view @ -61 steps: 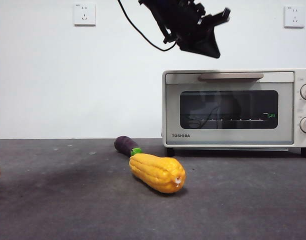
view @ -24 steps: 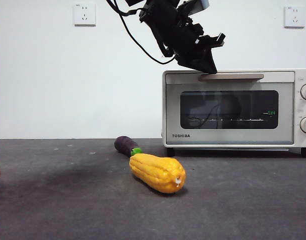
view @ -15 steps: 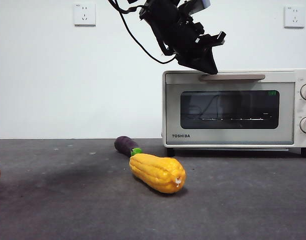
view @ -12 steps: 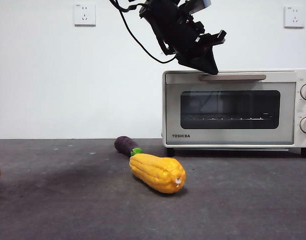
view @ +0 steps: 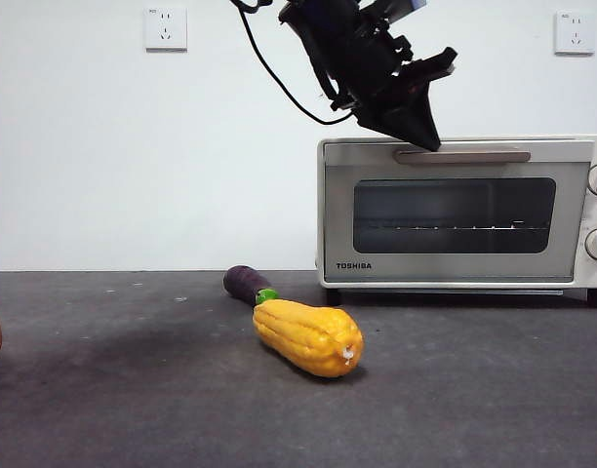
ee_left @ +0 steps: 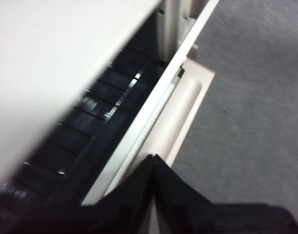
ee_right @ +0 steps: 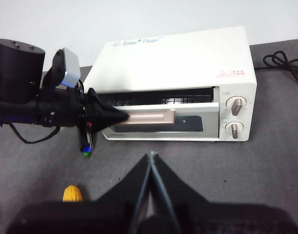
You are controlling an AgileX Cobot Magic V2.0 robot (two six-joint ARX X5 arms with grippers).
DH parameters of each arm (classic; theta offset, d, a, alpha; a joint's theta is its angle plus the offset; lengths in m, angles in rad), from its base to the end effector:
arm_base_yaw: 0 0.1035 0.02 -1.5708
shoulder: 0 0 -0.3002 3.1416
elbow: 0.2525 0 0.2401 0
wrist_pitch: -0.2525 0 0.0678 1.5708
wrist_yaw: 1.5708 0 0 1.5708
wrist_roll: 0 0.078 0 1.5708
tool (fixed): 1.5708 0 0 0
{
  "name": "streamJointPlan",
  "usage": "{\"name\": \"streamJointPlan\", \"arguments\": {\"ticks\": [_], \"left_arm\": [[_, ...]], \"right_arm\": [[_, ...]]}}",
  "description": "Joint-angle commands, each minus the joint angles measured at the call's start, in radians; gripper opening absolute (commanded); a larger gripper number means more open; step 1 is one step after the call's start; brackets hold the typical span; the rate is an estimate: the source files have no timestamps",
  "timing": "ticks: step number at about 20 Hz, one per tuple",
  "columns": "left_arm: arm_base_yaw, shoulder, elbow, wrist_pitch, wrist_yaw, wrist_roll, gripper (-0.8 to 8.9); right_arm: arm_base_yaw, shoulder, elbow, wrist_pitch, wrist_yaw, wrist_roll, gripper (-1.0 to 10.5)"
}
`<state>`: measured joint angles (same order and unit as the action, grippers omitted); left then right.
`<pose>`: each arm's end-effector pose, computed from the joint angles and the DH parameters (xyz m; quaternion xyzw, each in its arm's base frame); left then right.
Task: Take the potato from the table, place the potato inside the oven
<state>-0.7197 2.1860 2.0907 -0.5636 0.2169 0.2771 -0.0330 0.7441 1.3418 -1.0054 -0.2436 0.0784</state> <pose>0.3982 -0.3714 0.2981 0.1963 0.2514 -0.4663 0.8251 0.0899 0.0159 0.4303 0.0661 0.2044 0.0950 0.9720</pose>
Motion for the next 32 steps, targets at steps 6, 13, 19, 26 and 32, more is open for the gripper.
{"name": "streamJointPlan", "arguments": {"ticks": [6,13,19,26,32], "left_arm": [[-0.035,0.059,-0.038,-0.100,-0.027,-0.024,-0.08],[-0.053,0.059,-0.038,-0.124,-0.034,-0.027,-0.08],[-0.058,0.059,-0.038,-0.140,-0.033,-0.050,-0.08],[-0.071,0.074,-0.040,-0.167,-0.032,-0.071,-0.07],[-0.093,0.101,-0.040,-0.195,-0.034,-0.092,-0.07]], "right_arm": [[0.001,-0.006,0.004,-0.016,-0.018,-0.004,0.0],[0.001,-0.031,0.005,-0.022,-0.021,0.000,0.0],[0.001,-0.068,0.006,-0.027,-0.022,0.031,0.0],[0.001,-0.082,0.006,-0.074,-0.021,0.029,0.0],[0.001,-0.090,0.006,-0.078,-0.021,0.022,0.0]]}}
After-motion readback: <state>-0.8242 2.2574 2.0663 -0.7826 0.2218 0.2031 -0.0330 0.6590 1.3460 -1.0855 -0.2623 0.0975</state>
